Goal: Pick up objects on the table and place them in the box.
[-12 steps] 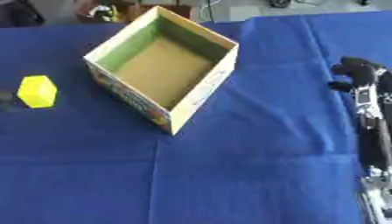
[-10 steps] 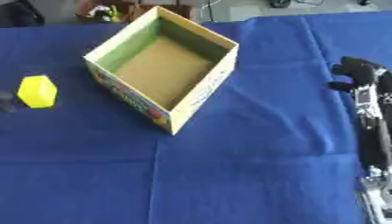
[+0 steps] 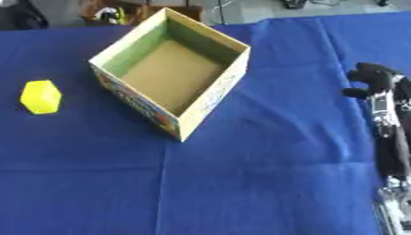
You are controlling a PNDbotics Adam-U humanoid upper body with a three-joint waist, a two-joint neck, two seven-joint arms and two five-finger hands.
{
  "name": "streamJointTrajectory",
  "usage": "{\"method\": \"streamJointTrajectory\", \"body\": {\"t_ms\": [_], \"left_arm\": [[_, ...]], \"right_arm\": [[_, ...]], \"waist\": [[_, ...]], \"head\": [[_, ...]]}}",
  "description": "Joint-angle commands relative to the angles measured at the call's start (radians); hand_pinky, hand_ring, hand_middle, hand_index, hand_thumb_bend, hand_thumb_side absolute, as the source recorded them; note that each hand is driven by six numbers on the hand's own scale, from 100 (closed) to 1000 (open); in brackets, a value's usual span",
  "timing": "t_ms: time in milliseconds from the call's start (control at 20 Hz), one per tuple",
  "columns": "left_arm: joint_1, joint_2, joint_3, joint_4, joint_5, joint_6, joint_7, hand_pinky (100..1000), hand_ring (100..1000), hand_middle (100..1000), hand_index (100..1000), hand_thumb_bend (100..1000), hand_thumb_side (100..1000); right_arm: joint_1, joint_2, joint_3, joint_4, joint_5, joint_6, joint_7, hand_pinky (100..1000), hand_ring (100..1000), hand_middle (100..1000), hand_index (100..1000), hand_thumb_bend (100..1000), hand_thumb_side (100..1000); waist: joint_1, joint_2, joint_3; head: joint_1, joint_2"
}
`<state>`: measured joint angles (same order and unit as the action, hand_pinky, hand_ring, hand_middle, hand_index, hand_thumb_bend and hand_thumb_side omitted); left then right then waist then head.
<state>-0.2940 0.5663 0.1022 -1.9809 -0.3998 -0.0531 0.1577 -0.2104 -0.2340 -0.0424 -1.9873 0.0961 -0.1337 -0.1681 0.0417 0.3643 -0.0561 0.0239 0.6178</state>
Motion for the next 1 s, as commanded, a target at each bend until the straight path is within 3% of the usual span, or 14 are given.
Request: {"method": "streamJointTrajectory", "body": {"t_ms": [50, 300, 550, 700, 750, 850, 900, 1000], "left_arm": [[-0.018, 0.158, -0.003, -0.019, -0.086, 0.053, -0.09, 523, 697, 771, 968, 100, 731], [-0.038, 0.272, -0.013, -0.006, -0.114, 0.103, -0.267, 584, 752, 825, 1000, 100, 740], [-0.1, 0.36, -0.038, 0.095, -0.086, 0.064, -0.458, 656, 817, 884, 1000, 124, 841], [-0.139, 0.395, -0.043, 0.159, -0.091, 0.025, -0.537, 671, 832, 891, 1000, 280, 904], [-0.153, 0.407, -0.046, 0.178, -0.104, 0.01, -0.56, 686, 845, 892, 1000, 401, 937], [-0.181, 0.423, -0.054, 0.212, -0.127, -0.022, -0.603, 686, 847, 888, 1000, 445, 938], [-0.195, 0.433, -0.061, 0.232, -0.137, -0.036, -0.628, 698, 863, 896, 1000, 537, 918], [-0.225, 0.447, -0.077, 0.275, -0.155, -0.059, -0.691, 708, 872, 913, 1000, 578, 922]], "right_arm": [[-0.002, -0.022, 0.002, -0.013, 0.013, -0.003, 0.005, 682, 786, 623, 756, 100, 797], [0.001, -0.024, 0.004, -0.013, 0.016, -0.005, 0.008, 682, 786, 623, 756, 100, 797], [0.003, -0.025, 0.009, -0.013, 0.016, -0.005, 0.016, 683, 787, 623, 756, 100, 798], [0.006, -0.027, 0.01, -0.013, 0.014, -0.007, 0.019, 683, 787, 623, 756, 100, 798], [0.007, -0.027, 0.011, -0.013, 0.014, -0.007, 0.02, 683, 787, 623, 756, 100, 798], [0.008, -0.029, 0.012, -0.013, 0.014, -0.008, 0.022, 683, 787, 623, 756, 100, 798], [0.009, -0.029, 0.013, -0.013, 0.014, -0.007, 0.023, 683, 787, 623, 756, 100, 799], [0.01, -0.031, 0.015, -0.013, 0.015, -0.007, 0.026, 684, 787, 622, 756, 100, 799]], "waist": [[-0.001, -0.022, 0.0], [-0.004, -0.022, -0.003], [-0.008, -0.024, -0.012], [-0.01, -0.026, -0.016], [-0.01, -0.027, -0.016], [-0.01, -0.028, -0.016], [-0.01, -0.029, -0.016], [-0.009, -0.029, -0.015]], "head": [[-0.005, 0.008], [-0.003, 0.01], [0.014, 0.043], [0.018, 0.054], [0.02, 0.055], [0.022, 0.054], [0.023, 0.051], [0.025, 0.047]]}}
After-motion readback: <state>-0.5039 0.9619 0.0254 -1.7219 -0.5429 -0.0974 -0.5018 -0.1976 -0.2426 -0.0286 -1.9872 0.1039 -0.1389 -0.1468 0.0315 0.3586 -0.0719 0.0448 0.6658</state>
